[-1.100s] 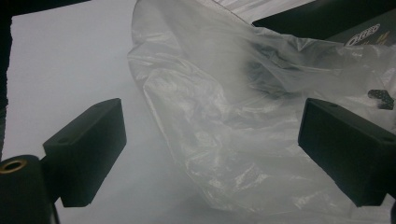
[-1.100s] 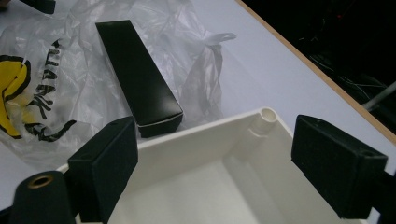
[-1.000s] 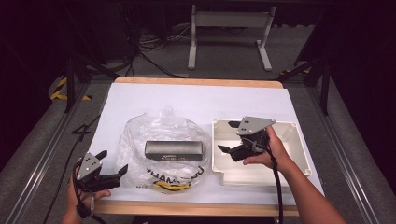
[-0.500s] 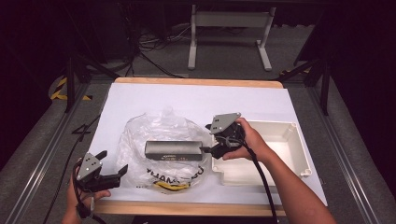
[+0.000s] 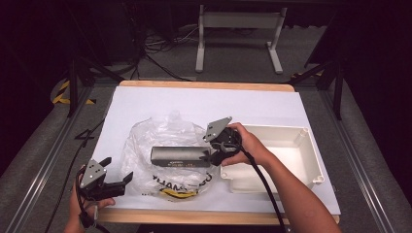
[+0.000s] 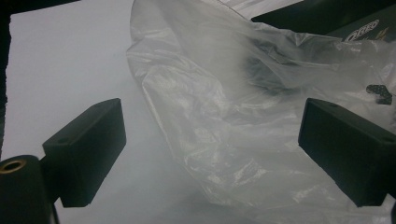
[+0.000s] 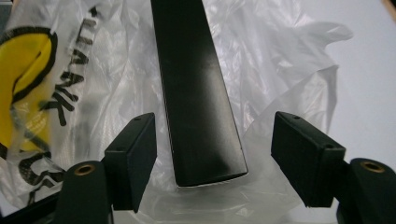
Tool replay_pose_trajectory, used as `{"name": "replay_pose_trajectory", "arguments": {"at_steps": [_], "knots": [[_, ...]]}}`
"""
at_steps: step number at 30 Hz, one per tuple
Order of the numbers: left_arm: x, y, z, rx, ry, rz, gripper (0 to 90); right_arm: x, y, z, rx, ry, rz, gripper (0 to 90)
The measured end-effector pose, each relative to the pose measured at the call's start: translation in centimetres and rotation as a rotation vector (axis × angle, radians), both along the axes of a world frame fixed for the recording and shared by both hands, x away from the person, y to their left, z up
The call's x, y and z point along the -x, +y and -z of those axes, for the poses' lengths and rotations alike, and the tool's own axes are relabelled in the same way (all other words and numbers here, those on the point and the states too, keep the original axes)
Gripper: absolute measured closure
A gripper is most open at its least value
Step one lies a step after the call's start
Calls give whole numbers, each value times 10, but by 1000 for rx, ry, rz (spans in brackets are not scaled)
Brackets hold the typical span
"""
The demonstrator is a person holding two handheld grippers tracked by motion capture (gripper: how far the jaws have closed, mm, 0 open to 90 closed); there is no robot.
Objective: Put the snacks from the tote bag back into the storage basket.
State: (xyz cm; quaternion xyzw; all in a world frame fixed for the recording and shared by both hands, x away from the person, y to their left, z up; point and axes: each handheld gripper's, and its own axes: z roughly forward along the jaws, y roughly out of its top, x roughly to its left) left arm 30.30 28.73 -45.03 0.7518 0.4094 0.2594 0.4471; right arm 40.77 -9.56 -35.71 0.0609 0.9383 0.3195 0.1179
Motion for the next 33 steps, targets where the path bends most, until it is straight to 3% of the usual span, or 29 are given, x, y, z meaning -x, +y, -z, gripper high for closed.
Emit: {"name": "replay_pose_trajectory", "arguments": {"at_steps": [1,11,16,23,28,33], "knots": [[0,0,0,0,2,0,85,-2,4,4,32,9,-13,328],[1,1,1,-2,6,0,84,-12,17,13,116,61,-56,337],[2,1,1,-1,5,-1,84,-15,25,18,171,62,-73,326],[2,1,1,-1,8,2,85,-21,31,25,207,76,-37,318],[0,1,2,0,18,2,84,-22,38,30,246,108,-49,399],[1,1,2,-2,15,4,85,-19,41,28,278,82,-86,426]]}}
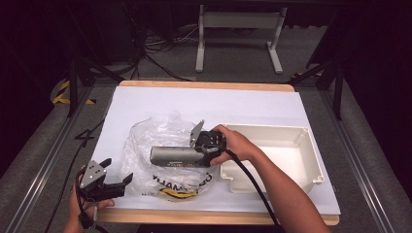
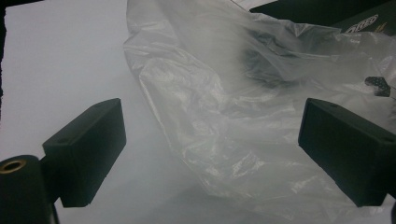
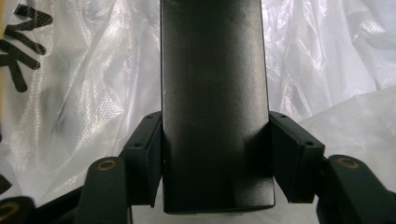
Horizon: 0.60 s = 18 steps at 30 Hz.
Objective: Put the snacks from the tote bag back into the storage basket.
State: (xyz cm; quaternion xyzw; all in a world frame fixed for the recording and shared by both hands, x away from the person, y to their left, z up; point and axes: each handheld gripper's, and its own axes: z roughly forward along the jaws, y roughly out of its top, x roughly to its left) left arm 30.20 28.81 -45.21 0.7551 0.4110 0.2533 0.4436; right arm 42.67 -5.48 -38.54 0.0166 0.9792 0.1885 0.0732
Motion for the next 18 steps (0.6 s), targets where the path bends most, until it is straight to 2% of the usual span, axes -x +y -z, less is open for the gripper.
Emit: {"name": "replay_pose_trajectory", "arguments": {"at_steps": [3,8,18], "knots": [[0,1,0,4,-1,3,84,0,0,-1,8,-8,-6,429],[0,1,0,8,1,-1,85,2,-3,-2,-10,-14,-11,430],[0,3,0,13,3,-10,84,8,-5,-13,-42,-64,-28,432]]}}
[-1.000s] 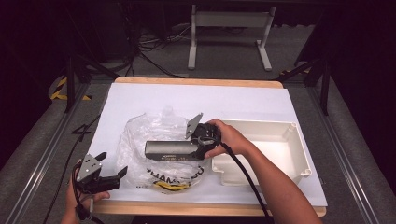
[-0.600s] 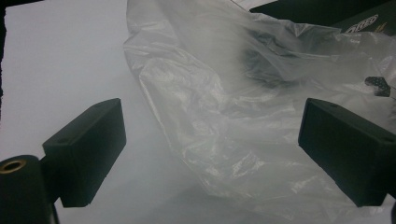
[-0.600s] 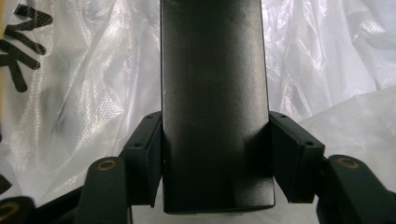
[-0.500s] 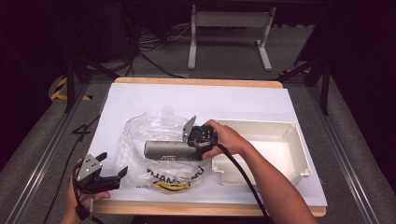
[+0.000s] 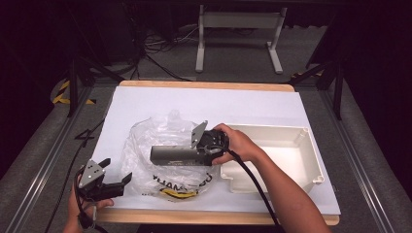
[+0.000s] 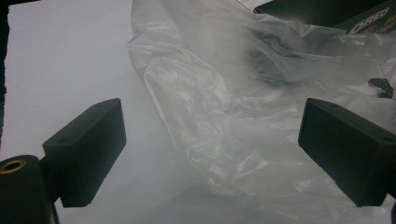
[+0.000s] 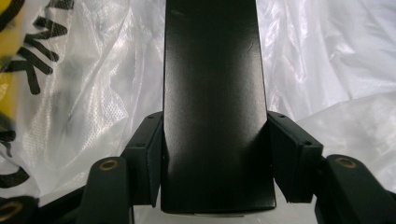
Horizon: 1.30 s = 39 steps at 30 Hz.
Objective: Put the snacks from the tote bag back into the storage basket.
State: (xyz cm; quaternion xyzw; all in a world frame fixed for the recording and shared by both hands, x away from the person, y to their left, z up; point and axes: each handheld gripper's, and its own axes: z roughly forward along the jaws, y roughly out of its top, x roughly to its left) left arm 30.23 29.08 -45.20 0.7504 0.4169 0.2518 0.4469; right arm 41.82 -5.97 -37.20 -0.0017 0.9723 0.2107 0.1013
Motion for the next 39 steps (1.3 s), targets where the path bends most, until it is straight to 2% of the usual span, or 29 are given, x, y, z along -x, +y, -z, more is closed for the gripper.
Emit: {"name": "replay_pose_trajectory", "arguments": {"at_steps": [4,11,15,19,28,35,39], "knots": [[0,1,0,4,0,1,84,2,-1,-6,-22,-11,-7,432],[-1,1,1,1,6,-4,84,9,-11,-31,-77,-49,-13,432],[-1,2,0,12,3,-7,84,12,-16,-41,-102,-72,-22,432],[-1,2,0,12,2,-10,84,15,-22,-48,-117,-73,-31,432],[-1,2,0,11,4,-7,84,20,-38,-59,-131,-91,-25,433],[-1,1,0,3,9,-3,84,25,-60,-70,-145,-100,-14,432],[-1,1,0,15,10,-13,84,28,-71,-74,-147,-107,-15,432]]}}
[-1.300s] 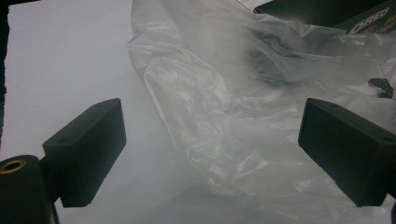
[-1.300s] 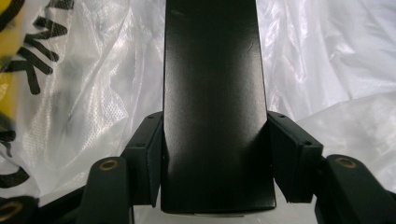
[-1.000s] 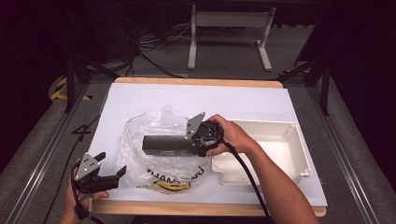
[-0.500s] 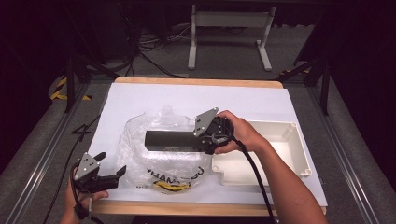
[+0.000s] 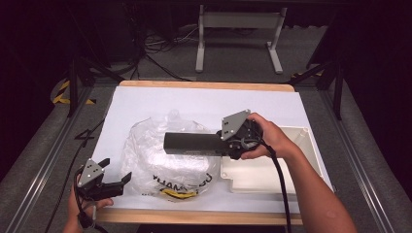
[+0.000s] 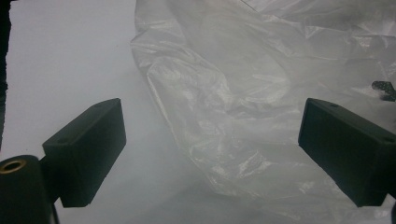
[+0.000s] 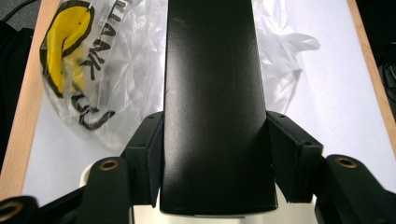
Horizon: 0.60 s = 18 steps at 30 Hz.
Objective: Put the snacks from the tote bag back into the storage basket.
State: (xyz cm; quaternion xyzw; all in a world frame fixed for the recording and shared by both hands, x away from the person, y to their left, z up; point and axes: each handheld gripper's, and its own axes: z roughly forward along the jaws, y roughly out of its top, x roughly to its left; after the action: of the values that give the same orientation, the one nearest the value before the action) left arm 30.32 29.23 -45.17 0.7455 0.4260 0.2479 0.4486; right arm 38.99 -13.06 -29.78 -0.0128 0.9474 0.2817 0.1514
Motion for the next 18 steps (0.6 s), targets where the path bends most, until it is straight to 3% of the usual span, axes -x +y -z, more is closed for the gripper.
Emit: {"name": "replay_pose_trajectory", "arguments": {"at_steps": [6,18], "knots": [[0,2,0,6,3,-10,84,5,-34,-4,-30,7,32,432],[1,4,-2,13,-14,-22,84,10,-92,-13,0,-17,114,432]]}}
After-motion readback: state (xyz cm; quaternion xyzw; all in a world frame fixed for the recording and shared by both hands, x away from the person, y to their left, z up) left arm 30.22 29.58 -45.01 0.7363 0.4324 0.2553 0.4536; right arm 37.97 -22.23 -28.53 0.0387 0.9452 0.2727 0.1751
